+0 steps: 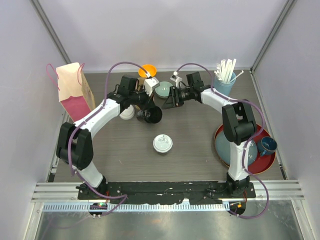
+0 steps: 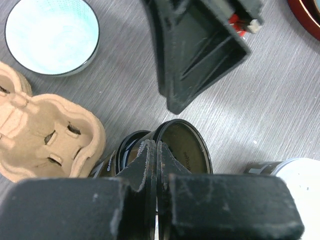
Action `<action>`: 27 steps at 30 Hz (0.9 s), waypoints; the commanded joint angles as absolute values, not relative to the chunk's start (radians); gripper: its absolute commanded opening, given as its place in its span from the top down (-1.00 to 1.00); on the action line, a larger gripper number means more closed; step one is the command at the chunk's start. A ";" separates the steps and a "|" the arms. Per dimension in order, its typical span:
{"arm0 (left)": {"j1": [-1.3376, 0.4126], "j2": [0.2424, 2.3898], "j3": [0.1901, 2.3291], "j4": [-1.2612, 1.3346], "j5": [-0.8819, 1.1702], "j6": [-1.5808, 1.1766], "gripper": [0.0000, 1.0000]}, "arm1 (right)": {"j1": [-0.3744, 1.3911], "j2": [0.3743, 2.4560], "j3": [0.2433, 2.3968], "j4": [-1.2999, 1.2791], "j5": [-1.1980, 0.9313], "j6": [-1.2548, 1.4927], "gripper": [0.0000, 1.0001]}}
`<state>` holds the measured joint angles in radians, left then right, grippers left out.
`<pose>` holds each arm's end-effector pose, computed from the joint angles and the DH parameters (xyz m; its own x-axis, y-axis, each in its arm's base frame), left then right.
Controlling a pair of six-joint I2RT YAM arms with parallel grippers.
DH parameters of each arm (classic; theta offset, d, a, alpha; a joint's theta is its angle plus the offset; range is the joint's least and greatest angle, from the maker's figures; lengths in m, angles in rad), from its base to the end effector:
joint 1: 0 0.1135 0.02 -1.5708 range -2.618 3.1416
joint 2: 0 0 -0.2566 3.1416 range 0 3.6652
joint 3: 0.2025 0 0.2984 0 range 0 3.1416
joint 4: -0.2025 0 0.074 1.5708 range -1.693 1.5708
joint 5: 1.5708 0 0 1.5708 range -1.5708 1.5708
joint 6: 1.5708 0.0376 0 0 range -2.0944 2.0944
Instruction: Pack the takeout coffee
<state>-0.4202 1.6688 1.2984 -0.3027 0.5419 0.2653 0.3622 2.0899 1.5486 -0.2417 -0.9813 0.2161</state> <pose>0.3777 -0.1900 0.2528 -0.3611 0.4074 -0.8388 0.8418 0.5294 -0.1053 0.4528 0.2050 0.1702 -0.8047 -0.1774 -0.5666 -0.5891 0.3575 0.7247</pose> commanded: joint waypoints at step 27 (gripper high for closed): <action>-0.266 1.623 1.313 -0.261 0.414 0.057 1.00 | 0.498 1.822 1.413 -0.112 -0.566 0.166 0.03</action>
<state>-0.3019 1.6619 1.3048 -0.3031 0.3702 0.1028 0.4633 1.8168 1.4151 -0.1513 -0.6029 0.1810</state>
